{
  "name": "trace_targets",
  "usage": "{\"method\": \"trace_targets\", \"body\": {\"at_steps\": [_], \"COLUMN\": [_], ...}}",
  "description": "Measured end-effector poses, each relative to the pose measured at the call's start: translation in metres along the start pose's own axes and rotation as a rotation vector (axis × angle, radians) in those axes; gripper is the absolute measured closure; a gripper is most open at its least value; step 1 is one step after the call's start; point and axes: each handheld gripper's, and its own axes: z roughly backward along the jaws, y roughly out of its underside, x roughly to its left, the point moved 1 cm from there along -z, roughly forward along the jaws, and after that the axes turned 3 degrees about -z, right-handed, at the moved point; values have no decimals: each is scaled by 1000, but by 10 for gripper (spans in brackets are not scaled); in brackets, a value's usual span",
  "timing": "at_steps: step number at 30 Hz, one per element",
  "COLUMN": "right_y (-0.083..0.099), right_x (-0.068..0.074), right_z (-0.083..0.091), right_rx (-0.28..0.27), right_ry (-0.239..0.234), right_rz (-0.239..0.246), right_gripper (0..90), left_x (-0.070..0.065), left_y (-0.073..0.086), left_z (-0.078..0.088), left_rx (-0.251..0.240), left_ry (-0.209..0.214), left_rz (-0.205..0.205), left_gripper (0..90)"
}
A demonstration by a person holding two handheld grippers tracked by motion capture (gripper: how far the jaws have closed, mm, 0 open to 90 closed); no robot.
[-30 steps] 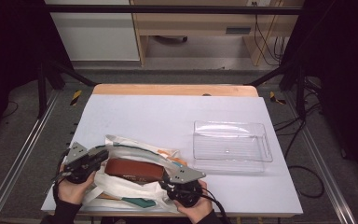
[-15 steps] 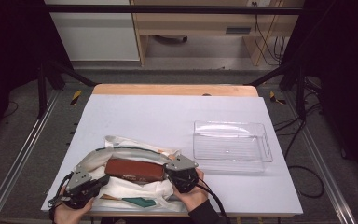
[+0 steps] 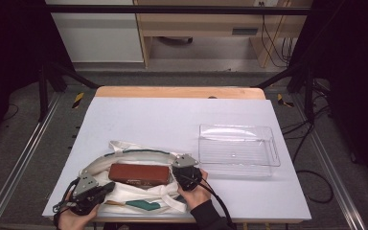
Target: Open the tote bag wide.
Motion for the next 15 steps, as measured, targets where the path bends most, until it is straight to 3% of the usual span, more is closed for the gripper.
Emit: {"method": "trace_targets", "body": {"at_steps": [5, 6, 8, 9, 10, 11, 13, 15], "right_y": [0, -1, -2, -1, -1, 0, 2, 5], "right_x": [-1, -1, 1, 2, 4, 5, 8, 10], "right_z": [3, 7, 22, 26, 31, 35, 44, 51], "right_rx": [-3, -16, -57, -68, -75, -78, -84, -86], "right_ry": [-28, -50, -90, -101, -113, -116, -131, -156], "right_rz": [-19, -14, -12, -11, -7, 0, 9, 13], "right_gripper": [866, 840, 759, 743, 732, 726, 725, 729], "left_x": [3, 4, 10, 10, 18, 21, 25, 42], "left_y": [-2, -3, -14, -14, -26, -31, -36, -45], "left_z": [3, 5, 16, 16, 27, 30, 32, 26], "left_rx": [-21, -33, -109, -109, -159, -166, -168, -145], "left_ry": [19, 22, 30, 30, 19, 2, -15, -62], "left_rz": [30, 34, 56, 56, 71, 61, 55, 62], "left_gripper": [891, 891, 861, 860, 860, 861, 864, 875]}}
